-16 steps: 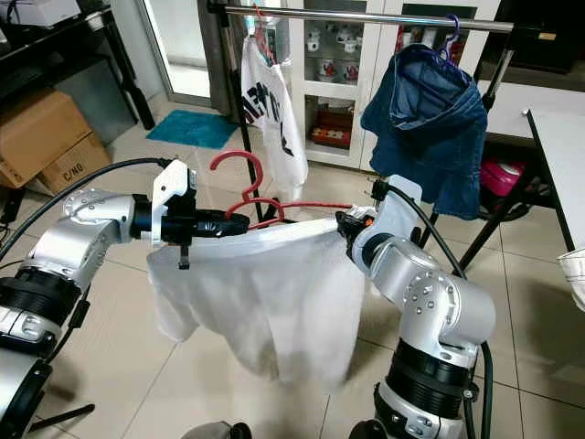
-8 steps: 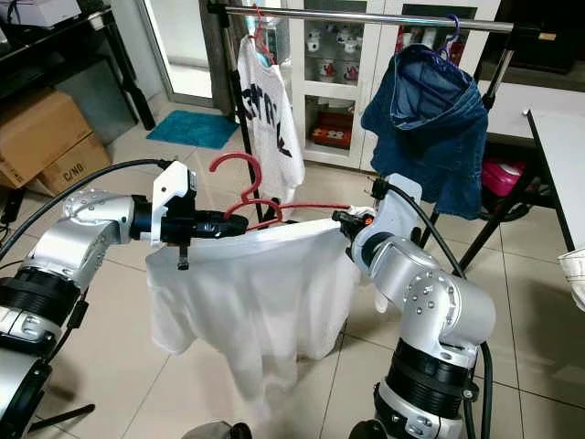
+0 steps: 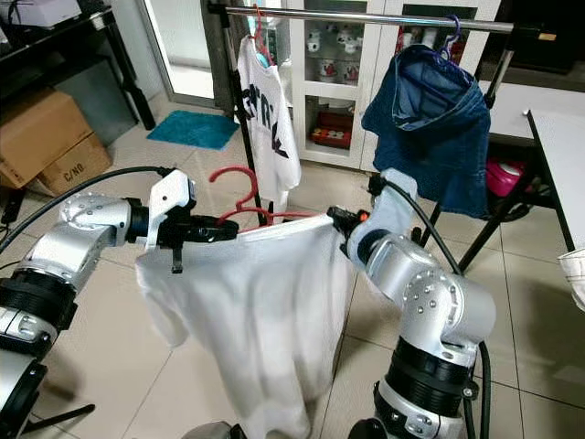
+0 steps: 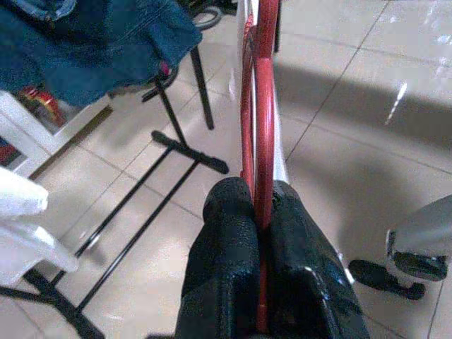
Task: Hang hanger
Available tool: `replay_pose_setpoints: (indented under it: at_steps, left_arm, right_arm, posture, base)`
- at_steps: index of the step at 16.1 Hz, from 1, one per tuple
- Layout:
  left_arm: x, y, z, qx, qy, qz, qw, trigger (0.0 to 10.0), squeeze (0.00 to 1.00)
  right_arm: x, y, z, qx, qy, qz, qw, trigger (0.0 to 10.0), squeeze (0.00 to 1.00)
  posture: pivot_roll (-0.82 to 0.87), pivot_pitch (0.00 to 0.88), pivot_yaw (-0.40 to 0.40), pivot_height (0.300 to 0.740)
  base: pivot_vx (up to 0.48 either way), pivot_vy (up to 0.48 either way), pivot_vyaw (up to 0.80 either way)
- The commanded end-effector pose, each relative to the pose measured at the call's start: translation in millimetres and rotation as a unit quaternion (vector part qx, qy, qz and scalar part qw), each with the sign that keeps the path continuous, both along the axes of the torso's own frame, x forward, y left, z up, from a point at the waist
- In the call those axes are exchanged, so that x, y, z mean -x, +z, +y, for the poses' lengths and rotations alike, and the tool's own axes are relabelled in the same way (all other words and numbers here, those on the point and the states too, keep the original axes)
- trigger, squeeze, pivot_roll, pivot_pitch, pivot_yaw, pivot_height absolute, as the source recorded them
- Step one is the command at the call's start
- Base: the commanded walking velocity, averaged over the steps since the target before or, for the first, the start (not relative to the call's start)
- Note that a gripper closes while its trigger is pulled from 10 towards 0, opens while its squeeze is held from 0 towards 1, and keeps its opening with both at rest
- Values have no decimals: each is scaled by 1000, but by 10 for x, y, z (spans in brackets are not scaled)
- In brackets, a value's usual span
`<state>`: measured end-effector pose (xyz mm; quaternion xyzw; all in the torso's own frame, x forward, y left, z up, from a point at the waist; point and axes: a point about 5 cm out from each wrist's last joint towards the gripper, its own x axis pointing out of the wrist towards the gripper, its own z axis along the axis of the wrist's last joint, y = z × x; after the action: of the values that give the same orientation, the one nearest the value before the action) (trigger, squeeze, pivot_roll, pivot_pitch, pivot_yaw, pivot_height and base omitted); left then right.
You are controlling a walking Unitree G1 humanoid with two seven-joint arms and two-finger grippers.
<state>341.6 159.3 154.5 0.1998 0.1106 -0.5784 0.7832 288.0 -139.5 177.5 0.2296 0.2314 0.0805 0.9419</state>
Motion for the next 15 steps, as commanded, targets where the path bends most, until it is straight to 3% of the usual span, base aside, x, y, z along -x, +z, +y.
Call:
replay_pose_setpoints:
  at_steps: [1,5,6,7,9,10,12,14,15]
  left_arm:
    - [-30,31,67,-15,14,-9,1000,0,0]
    - [-34,3,67,-20,14,-8,1000,0,0]
    - [-34,5,62,-19,12,-10,1000,0,0]
    - [-33,8,60,-17,10,-10,1000,0,0]
    - [-23,15,52,-14,1,-9,1000,0,0]
    - [-2,22,42,-9,-13,-5,1000,0,0]
    - [8,24,56,-12,-19,-4,1000,0,0]
    - [1,28,73,-15,-17,-5,1000,0,0]
    - [-10,37,97,-17,-14,-6,1000,0,0]
  right_arm:
    - [0,147,32,-3,11,-37,999,0,0]
    - [67,186,176,-7,76,-40,996,0,0]
    - [90,171,204,17,99,-38,994,2235,0]
    - [91,170,216,21,106,-45,993,10000,0]
    - [79,162,218,15,111,-63,992,10000,0]
    - [77,122,188,23,113,-59,992,10000,1000]
    - [87,94,104,71,126,-48,988,10000,1000]
    - [84,104,45,85,129,-48,987,10000,1000]
    - [81,180,-27,100,152,-76,980,10000,1000]
  posture:
    - [-141,0,127,740]
    - [-146,0,131,740]
    - [-146,0,131,740]
    - [-146,0,130,740]
    - [-145,0,131,740]
    - [-144,0,131,740]
    - [-146,0,137,740]
    - [-146,0,137,740]
    - [-147,0,139,740]
  base:
    - [0,0,0]
    - [0,0,0]
    - [0,0,0]
    - [0,0,0]
    - [0,0,0]
    - [0,0,0]
    - [0,0,0]
    - [0,0,0]
    - [0,0,0]
